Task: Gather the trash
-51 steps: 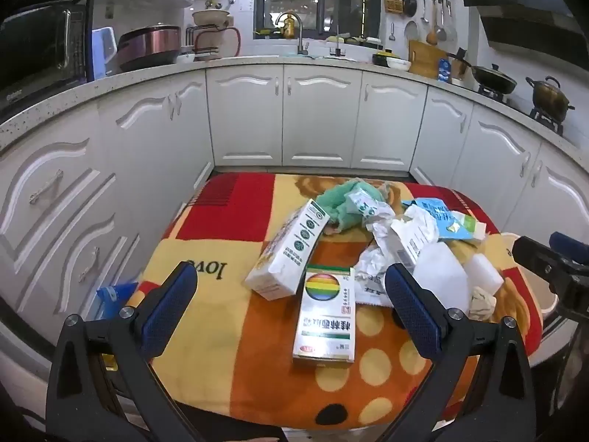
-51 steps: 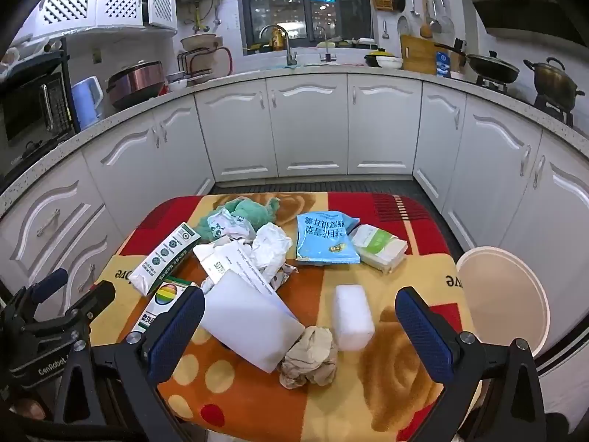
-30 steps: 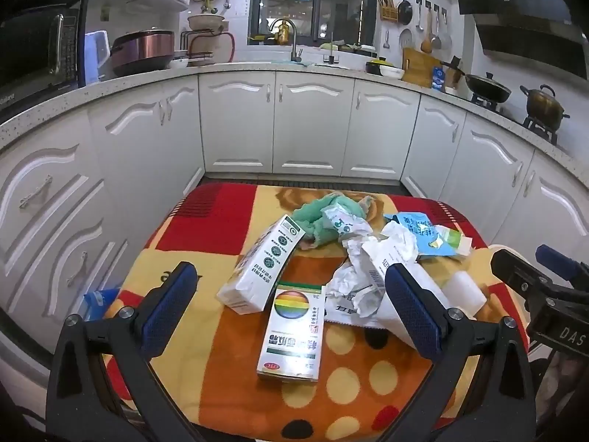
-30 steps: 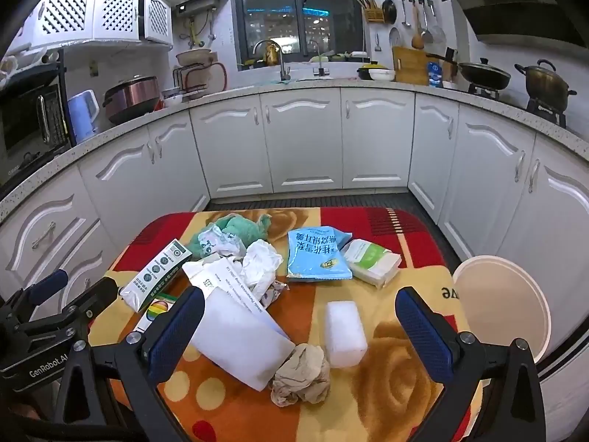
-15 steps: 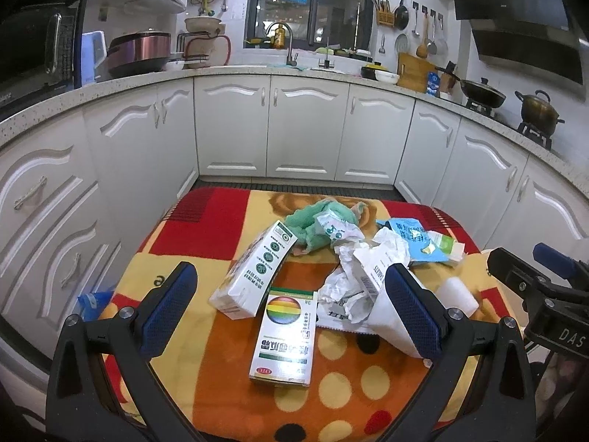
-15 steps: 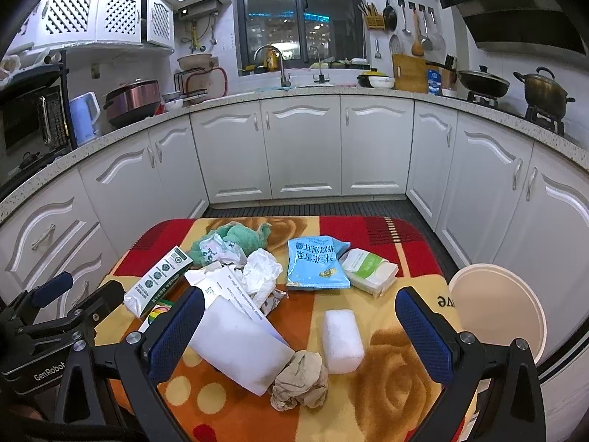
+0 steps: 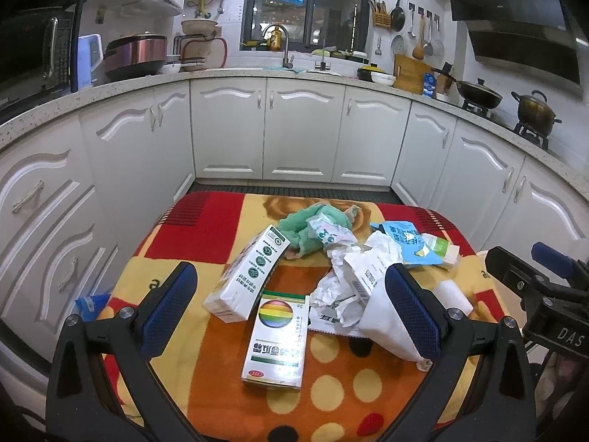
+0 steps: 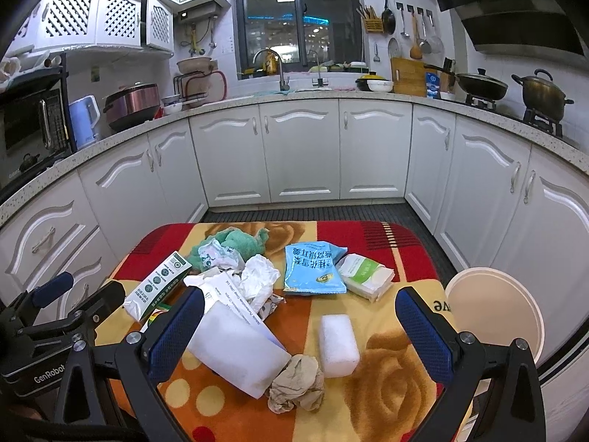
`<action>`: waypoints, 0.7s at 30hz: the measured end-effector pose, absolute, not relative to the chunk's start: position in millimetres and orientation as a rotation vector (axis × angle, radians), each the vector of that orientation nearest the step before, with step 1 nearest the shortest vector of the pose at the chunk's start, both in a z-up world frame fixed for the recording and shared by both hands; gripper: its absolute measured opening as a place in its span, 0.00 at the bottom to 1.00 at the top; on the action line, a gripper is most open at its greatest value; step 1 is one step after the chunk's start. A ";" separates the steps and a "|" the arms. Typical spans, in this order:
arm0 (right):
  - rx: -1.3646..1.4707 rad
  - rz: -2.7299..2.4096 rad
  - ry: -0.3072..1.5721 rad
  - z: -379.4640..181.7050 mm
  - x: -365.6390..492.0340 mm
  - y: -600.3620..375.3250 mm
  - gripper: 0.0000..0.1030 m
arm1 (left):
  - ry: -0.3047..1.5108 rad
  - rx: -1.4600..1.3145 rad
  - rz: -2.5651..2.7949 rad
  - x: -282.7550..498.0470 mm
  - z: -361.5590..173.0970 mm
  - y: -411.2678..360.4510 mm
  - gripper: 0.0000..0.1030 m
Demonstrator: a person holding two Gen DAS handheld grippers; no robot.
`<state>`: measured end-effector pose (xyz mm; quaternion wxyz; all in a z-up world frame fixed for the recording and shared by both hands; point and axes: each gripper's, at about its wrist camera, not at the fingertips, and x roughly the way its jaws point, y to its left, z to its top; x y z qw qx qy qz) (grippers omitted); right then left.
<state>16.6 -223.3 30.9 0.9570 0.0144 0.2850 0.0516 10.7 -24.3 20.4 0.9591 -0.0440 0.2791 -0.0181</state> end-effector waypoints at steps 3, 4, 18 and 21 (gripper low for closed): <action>0.036 0.102 0.578 30.9 16.6 -226.9 1.00 | 0.564 -0.084 -0.038 10.9 21.6 -26.8 0.99; 0.038 0.102 0.578 31.0 16.9 -227.5 1.00 | 0.563 -0.084 -0.038 10.8 21.9 -27.3 0.99; 0.040 0.098 0.576 31.6 17.2 -229.0 1.00 | 0.568 -0.082 -0.043 12.6 22.0 -30.8 0.99; 0.041 0.098 0.576 31.8 17.4 -228.7 1.00 | 0.571 -0.078 -0.043 13.0 21.7 -32.1 0.99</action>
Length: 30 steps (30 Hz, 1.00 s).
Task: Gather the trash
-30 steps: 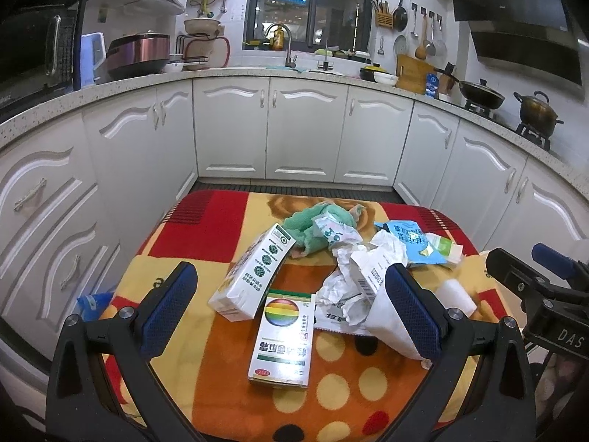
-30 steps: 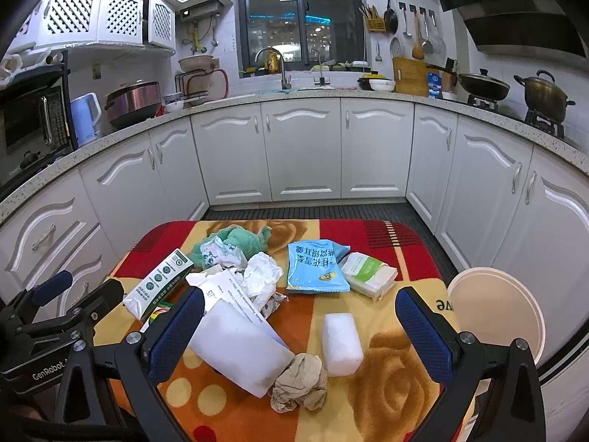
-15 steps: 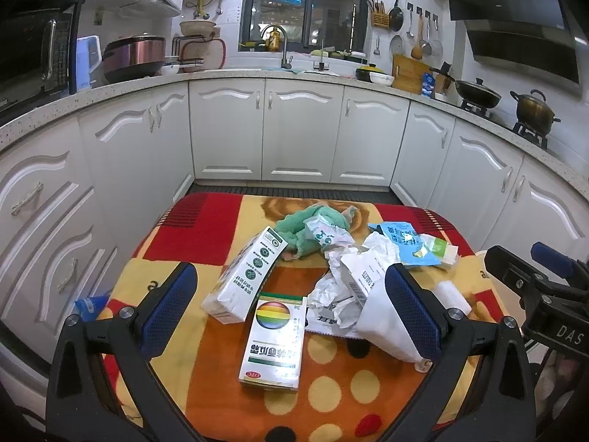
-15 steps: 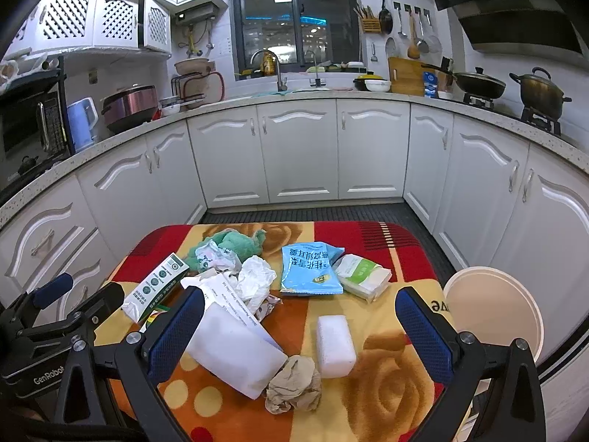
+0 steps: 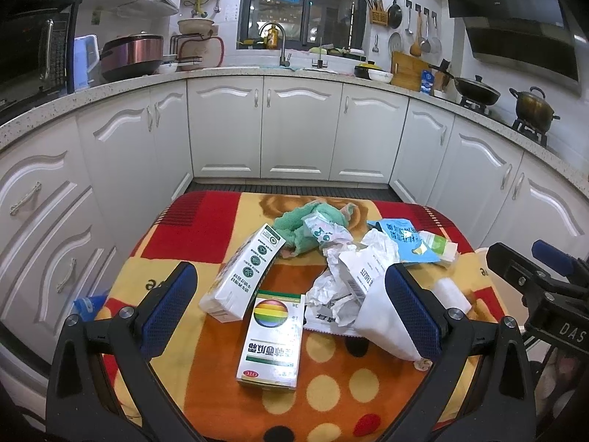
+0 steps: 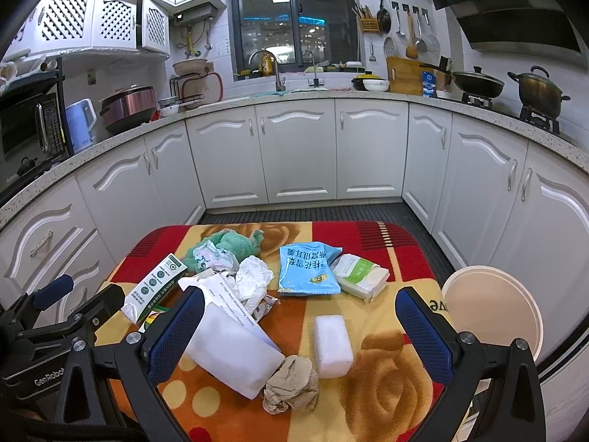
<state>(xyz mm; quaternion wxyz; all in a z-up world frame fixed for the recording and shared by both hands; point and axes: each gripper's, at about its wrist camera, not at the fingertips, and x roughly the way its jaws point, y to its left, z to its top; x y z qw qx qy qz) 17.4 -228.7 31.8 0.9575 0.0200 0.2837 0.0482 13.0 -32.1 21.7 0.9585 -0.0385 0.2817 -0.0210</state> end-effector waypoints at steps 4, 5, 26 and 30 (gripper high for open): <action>0.042 0.097 0.575 31.9 17.0 -229.3 1.00 | 0.574 -0.074 -0.041 13.9 19.9 -32.8 0.99; 0.041 0.098 0.575 31.8 17.1 -229.3 1.00 | 0.574 -0.074 -0.040 13.9 19.8 -32.9 0.99; 0.049 0.089 0.576 28.9 16.5 -237.1 1.00 | 0.563 -0.077 -0.035 12.3 17.2 -26.2 0.99; 0.046 0.086 0.575 27.4 15.9 -236.5 1.00 | 0.569 -0.078 -0.035 12.7 17.6 -25.3 0.99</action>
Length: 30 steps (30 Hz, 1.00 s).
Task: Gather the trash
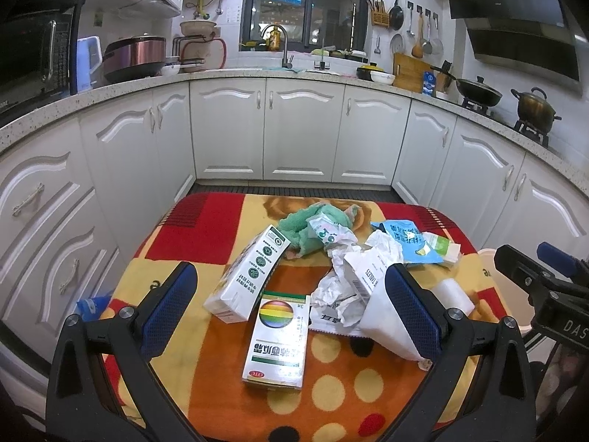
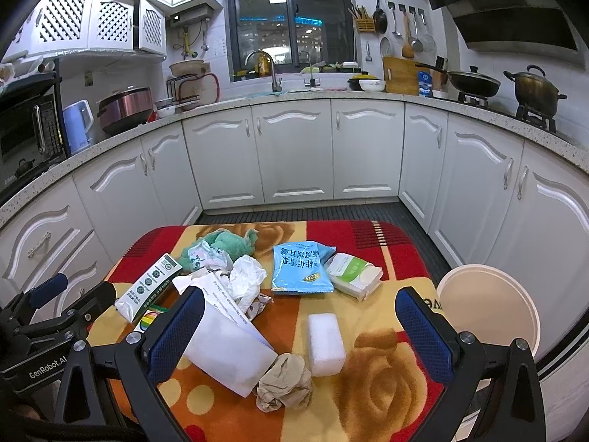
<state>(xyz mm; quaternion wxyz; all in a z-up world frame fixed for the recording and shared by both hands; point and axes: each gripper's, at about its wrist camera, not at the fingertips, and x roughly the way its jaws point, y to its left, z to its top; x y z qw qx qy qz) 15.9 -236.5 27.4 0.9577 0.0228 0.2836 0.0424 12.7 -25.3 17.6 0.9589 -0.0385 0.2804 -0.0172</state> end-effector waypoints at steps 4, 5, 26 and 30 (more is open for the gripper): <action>0.045 0.086 0.577 27.3 15.9 -236.3 1.00 | 0.571 -0.079 -0.036 13.6 18.7 -24.7 0.99; 0.046 0.087 0.577 27.6 16.0 -236.6 1.00 | 0.571 -0.079 -0.035 13.4 18.5 -25.0 0.99; 0.051 0.135 0.605 23.6 21.5 -234.2 1.00 | 0.590 -0.083 -0.036 16.8 11.6 -22.7 0.99; 0.047 0.148 0.618 20.4 23.1 -232.5 1.00 | 0.600 -0.082 -0.037 18.9 9.2 -22.8 0.99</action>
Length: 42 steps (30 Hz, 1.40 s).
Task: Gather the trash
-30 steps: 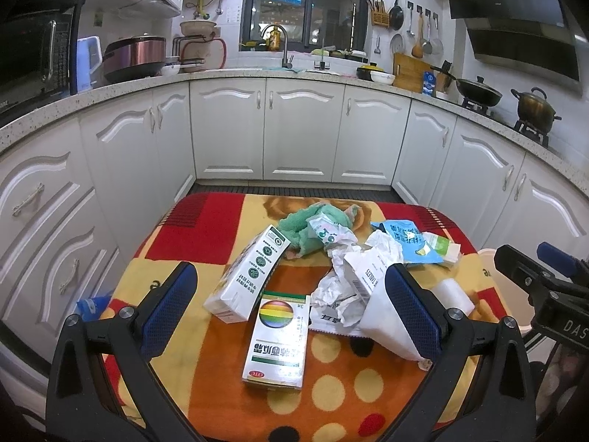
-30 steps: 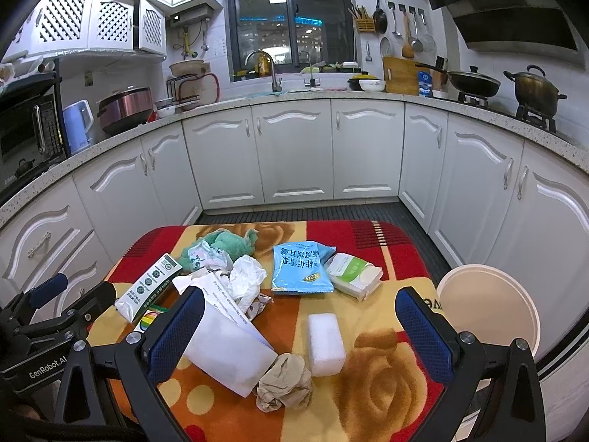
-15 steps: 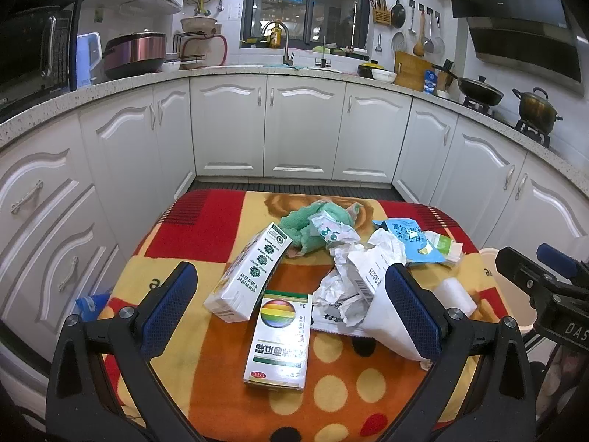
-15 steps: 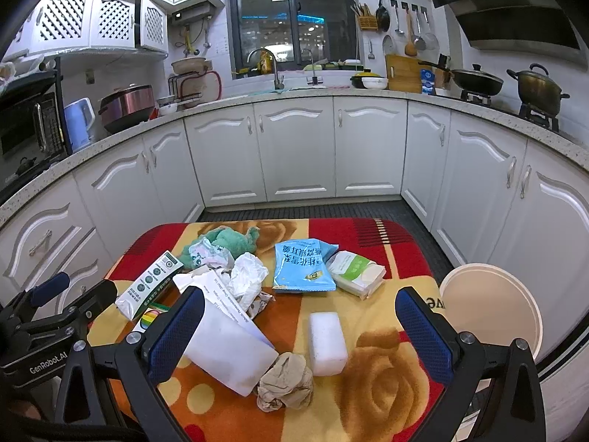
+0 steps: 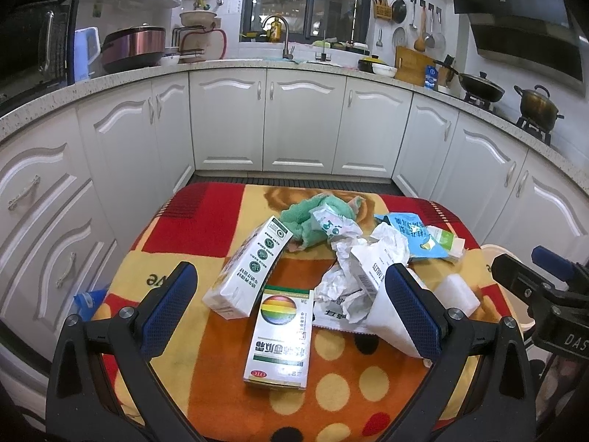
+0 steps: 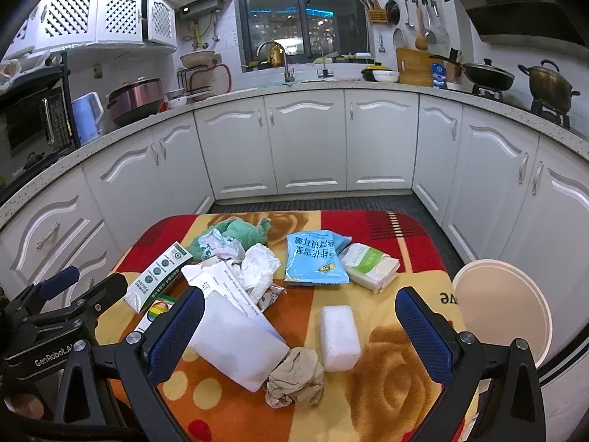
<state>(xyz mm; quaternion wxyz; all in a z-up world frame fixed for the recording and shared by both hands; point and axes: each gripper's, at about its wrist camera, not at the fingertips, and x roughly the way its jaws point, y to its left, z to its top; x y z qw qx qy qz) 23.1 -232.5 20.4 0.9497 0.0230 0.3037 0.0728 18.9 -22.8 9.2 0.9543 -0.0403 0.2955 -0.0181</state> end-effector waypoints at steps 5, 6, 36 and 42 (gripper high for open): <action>0.040 0.162 0.630 17.8 24.3 -230.0 1.00 | 0.613 -0.088 -0.037 21.0 6.0 -21.3 0.99; 0.039 0.166 0.634 16.7 24.8 -229.6 1.00 | 0.615 -0.088 -0.036 21.5 5.6 -20.7 0.99; -0.048 0.426 0.779 -29.8 47.7 -196.2 1.00 | 0.807 -0.094 -0.094 33.3 -25.3 42.1 0.99; -0.083 0.452 0.785 -35.8 53.0 -190.4 1.00 | 0.824 -0.073 -0.105 67.9 -25.1 33.4 0.99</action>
